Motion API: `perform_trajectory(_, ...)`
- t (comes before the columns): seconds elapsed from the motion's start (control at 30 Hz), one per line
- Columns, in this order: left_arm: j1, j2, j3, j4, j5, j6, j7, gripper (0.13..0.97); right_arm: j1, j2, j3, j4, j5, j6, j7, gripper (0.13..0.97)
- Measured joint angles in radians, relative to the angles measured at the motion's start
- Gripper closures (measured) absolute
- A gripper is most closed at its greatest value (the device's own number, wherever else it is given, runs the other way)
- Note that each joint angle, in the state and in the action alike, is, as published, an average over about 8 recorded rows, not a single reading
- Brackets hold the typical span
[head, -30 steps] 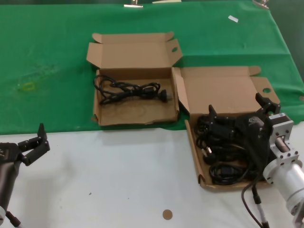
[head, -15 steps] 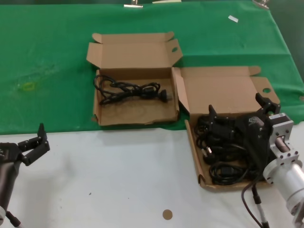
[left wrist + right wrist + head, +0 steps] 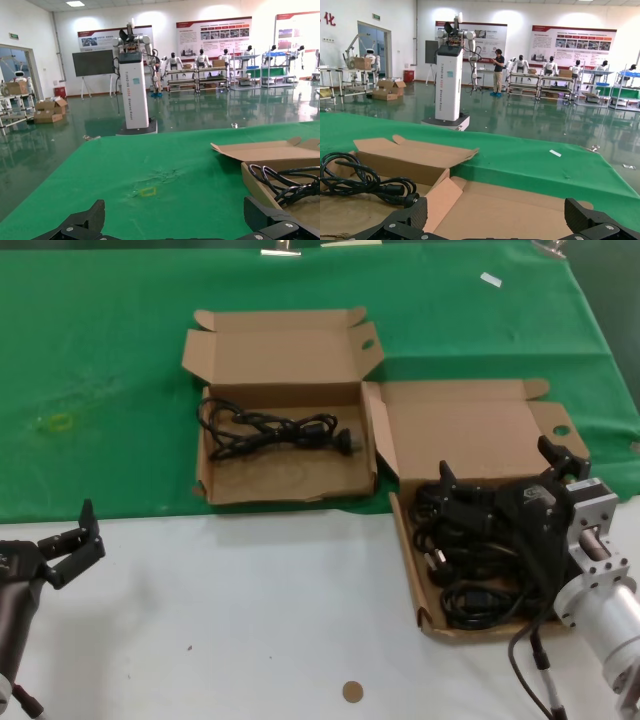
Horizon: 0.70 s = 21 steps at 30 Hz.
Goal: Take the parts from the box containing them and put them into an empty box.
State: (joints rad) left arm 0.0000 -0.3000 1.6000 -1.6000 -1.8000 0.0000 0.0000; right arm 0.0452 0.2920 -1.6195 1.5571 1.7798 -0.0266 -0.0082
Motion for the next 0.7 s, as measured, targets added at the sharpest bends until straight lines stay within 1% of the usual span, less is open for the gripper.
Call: perform_trajectory(0.7, 0.000, 0.000, 0.000, 0.000, 0.000, 0.000, 0.000, 0.132, 0.000, 0.000, 0.000, 0.000, 0.000, 0.000, 0.000, 0.129)
